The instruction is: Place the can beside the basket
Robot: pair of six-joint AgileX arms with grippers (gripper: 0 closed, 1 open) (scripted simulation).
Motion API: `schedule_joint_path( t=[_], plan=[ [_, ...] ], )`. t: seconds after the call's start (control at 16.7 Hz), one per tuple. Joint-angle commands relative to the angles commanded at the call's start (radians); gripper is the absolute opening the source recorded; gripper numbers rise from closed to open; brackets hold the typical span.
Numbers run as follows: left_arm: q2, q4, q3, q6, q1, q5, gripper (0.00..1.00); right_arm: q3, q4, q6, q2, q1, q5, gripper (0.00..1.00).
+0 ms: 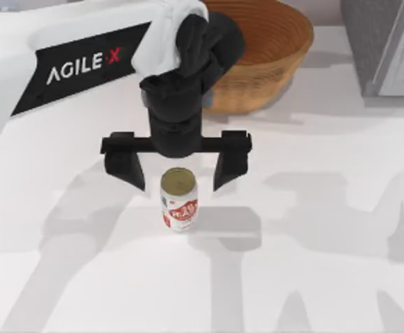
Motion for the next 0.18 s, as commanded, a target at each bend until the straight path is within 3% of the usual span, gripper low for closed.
schedule_joint_path(
  t=[0.18],
  plan=[
    [-0.01,-0.054,0.044,0.001,-0.001,0.0,1.0,0.0,0.0,0.0,0.0,0.0,0.0,1.0]
  ],
)
